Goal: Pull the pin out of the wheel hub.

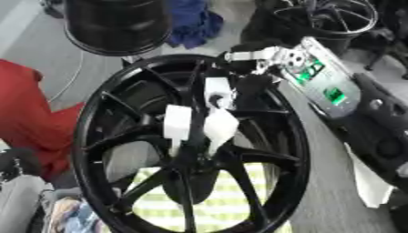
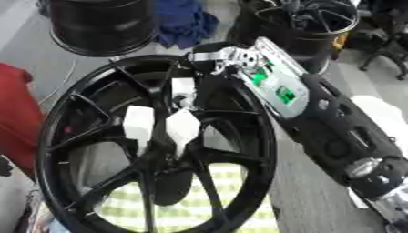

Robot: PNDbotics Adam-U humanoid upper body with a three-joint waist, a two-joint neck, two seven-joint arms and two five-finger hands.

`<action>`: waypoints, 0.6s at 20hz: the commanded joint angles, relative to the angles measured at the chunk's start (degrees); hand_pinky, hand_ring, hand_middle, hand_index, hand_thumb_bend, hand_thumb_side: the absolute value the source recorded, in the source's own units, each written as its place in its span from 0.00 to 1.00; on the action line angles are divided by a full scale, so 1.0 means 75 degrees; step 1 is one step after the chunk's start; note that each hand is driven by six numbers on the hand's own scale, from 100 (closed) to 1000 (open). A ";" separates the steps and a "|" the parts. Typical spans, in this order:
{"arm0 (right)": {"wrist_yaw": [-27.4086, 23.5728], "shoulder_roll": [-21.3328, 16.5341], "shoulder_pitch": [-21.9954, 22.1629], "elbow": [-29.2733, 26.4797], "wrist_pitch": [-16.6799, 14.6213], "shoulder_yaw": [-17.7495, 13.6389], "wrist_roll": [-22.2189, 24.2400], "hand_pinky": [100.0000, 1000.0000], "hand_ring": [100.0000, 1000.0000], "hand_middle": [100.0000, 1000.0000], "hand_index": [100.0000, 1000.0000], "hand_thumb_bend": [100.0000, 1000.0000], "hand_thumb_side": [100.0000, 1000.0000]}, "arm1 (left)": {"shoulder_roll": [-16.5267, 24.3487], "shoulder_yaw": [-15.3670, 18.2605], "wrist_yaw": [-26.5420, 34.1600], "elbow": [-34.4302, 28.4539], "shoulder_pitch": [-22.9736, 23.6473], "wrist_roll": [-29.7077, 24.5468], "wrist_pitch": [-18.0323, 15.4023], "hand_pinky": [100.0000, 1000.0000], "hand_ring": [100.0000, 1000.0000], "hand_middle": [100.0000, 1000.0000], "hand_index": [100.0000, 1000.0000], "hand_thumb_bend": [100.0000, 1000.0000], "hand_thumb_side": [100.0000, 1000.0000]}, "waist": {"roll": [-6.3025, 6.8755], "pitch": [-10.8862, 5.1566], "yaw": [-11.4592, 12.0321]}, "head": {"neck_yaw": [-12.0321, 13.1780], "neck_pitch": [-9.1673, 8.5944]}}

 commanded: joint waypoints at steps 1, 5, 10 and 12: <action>-0.0082 -0.0307 -0.0116 -0.0410 0.0034 -0.0180 -0.0161 0.41 0.43 0.32 0.42 0.00 0.10 | 0.0184 -0.0014 -0.0001 -0.0128 -0.0070 -0.0063 -0.0045 0.66 0.63 0.58 0.76 0.00 0.85 | 0.0058 -0.0145 -0.0031 | 0.0014 -0.0016; -0.0351 -0.0633 -0.0129 -0.1017 0.0099 -0.0399 -0.0394 0.41 0.42 0.32 0.42 0.00 0.10 | 0.0183 0.0003 0.0014 -0.0151 -0.0043 -0.0063 0.0013 0.66 0.63 0.58 0.76 0.00 0.85 | 0.0056 -0.0200 -0.0078 | 0.0031 -0.0019; -0.0771 -0.1185 -0.0119 -0.1842 0.0318 -0.0788 -0.0650 0.40 0.42 0.31 0.42 0.00 0.09 | 0.0189 0.0037 -0.0001 -0.0179 0.0018 -0.0063 0.0083 0.66 0.63 0.58 0.76 0.00 0.85 | 0.0028 -0.0260 -0.0147 | 0.0062 -0.0012; -0.0881 -0.1443 -0.0065 -0.2178 0.0416 -0.0965 -0.0740 0.40 0.42 0.31 0.42 0.00 0.08 | 0.0191 0.0049 -0.0007 -0.0190 0.0036 -0.0063 0.0104 0.66 0.63 0.58 0.76 0.00 0.85 | 0.0019 -0.0278 -0.0175 | 0.0075 -0.0014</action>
